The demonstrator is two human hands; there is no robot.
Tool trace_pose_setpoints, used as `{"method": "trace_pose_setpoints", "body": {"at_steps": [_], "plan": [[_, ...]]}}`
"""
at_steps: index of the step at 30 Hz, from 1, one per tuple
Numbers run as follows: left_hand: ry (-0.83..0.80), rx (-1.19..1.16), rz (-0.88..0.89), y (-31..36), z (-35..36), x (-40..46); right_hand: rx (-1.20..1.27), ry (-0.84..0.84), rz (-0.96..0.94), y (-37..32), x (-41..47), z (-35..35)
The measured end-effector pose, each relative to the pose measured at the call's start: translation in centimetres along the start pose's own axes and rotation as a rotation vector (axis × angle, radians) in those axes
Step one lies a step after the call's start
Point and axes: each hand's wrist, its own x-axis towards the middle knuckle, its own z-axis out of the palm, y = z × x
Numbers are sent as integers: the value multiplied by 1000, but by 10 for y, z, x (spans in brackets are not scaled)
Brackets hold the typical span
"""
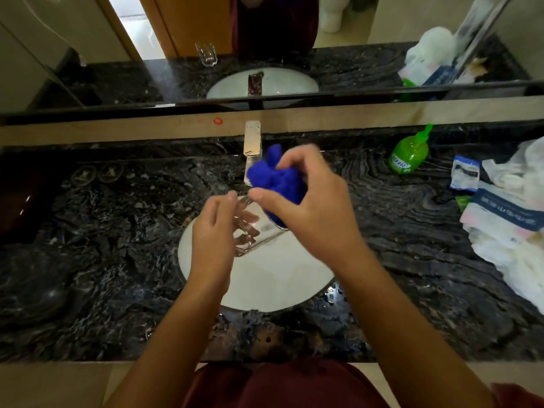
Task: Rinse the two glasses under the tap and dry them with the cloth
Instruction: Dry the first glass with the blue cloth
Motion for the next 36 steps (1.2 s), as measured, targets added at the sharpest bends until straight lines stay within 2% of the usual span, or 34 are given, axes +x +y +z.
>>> {"method": "trace_pose_setpoints", "body": {"at_steps": [3, 5, 8, 12, 14, 17, 19, 21, 23, 25, 28, 31, 33, 36], "plan": [[13, -88, -71, 7, -9, 11, 148, -174, -16, 0, -6, -2], [-43, -91, -80, 15, -17, 19, 169, -298, -13, 5, -7, -10], [-170, 13, 41, 23, -22, 25, 40, -378, -22, 11, -3, -19], [-283, 306, 272, 34, -17, 27, -341, -518, -138, 13, 3, -14], [-264, 340, 343, 32, -12, 24, -330, -461, -112, 10, 1, -7], [-182, 285, 413, 30, -5, 17, -206, -317, -39, 6, -2, -1], [-141, 323, 498, 28, -6, 15, -127, -354, 53, 3, 1, -5], [-122, 381, 601, 28, -8, 13, 16, -481, 213, 3, 6, -12], [-143, 418, 696, 29, -9, 12, 299, -601, 378, 4, 7, -20], [-141, 424, 788, 30, -10, 12, 604, -633, 467, 9, 2, -22], [-117, 339, 865, 33, -12, 16, 899, -587, 451, 9, -10, -15], [-92, 228, 917, 27, -10, 15, 1235, -426, 529, 5, -16, -4], [-103, 177, 919, 22, -8, 13, 1286, -372, 572, 0, -20, 0], [-99, 182, 819, 25, -8, 15, 1168, -449, 516, 2, -26, -1]]}}
